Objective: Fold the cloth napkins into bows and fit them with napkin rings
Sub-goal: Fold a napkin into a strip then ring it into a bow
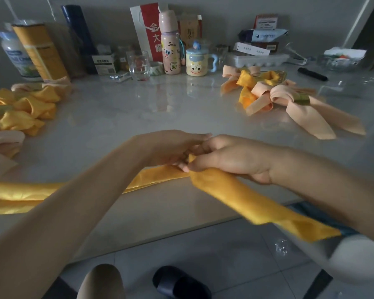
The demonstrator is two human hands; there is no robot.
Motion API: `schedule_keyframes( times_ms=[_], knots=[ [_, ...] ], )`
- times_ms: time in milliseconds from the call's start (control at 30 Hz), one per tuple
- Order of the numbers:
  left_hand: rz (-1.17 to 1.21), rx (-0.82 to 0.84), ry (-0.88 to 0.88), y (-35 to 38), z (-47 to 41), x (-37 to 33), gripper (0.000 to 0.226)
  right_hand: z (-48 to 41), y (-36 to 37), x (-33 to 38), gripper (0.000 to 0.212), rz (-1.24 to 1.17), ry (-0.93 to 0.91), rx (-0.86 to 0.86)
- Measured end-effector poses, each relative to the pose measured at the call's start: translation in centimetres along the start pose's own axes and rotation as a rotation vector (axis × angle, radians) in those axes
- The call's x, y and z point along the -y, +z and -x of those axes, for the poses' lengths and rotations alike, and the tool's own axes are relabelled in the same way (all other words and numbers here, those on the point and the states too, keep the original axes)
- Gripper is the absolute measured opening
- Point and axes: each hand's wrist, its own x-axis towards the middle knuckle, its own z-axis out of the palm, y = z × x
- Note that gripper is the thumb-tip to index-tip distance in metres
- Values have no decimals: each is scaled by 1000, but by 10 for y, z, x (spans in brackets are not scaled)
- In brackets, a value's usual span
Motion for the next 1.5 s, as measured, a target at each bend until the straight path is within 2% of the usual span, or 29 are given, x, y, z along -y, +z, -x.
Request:
schedule_keyframes(
  times_ms=[67,133,167,233,267,300,400,533,567,633,700,800,867,933,1033,1100,1167,1267,1367,1500],
  knots=[
    [-38,26,63,-2,7,5,19,0,7,8,13,18,-34,46],
    [91,41,54,-5,10,8,18,5,-4,14,25,19,-36,150],
    [218,55,21,-5,12,10,19,6,-13,16,26,7,-31,120],
    [387,72,-10,-8,14,15,20,0,-30,12,20,59,-46,-67],
    [404,67,-7,-9,15,17,20,-4,-34,7,19,137,-49,-133],
    [392,49,14,-9,15,21,21,-9,-33,2,23,202,-36,-130],
    [280,-40,178,-10,18,31,18,-19,-25,-11,34,142,36,57],
    [218,-88,315,-8,23,40,22,-23,-31,-14,38,-166,74,203],
    [174,-99,330,-9,22,41,23,-23,-32,-14,42,-158,68,210],
    [59,-140,347,-8,22,41,25,-26,-28,-16,45,-40,26,165],
    [-13,-208,369,-7,21,42,24,-30,-19,-19,36,59,-50,46],
    [-69,-329,399,-6,21,44,24,-38,-9,-29,25,326,-321,-207],
    [-66,-361,394,-8,20,44,25,-42,-6,-37,23,457,-471,-313],
    [-65,-371,373,-9,20,42,26,-45,-4,-42,24,515,-551,-375],
    [-206,-470,325,-9,17,41,35,-50,0,-41,25,637,-659,-434],
    [-329,-588,310,-16,16,43,39,-56,1,-37,24,826,-753,-474],
    [-471,-678,307,-29,21,49,29,-68,-4,-35,23,1089,-834,-544],
    [-635,-700,300,-52,34,65,6,-84,-21,-38,28,1281,-819,-593],
    [-711,-698,238,-66,45,77,12,-91,-32,-39,13,1262,-719,-586],
    [-659,-640,193,-74,52,78,16,-98,-34,-35,22,1267,-656,-615]
  ],
)
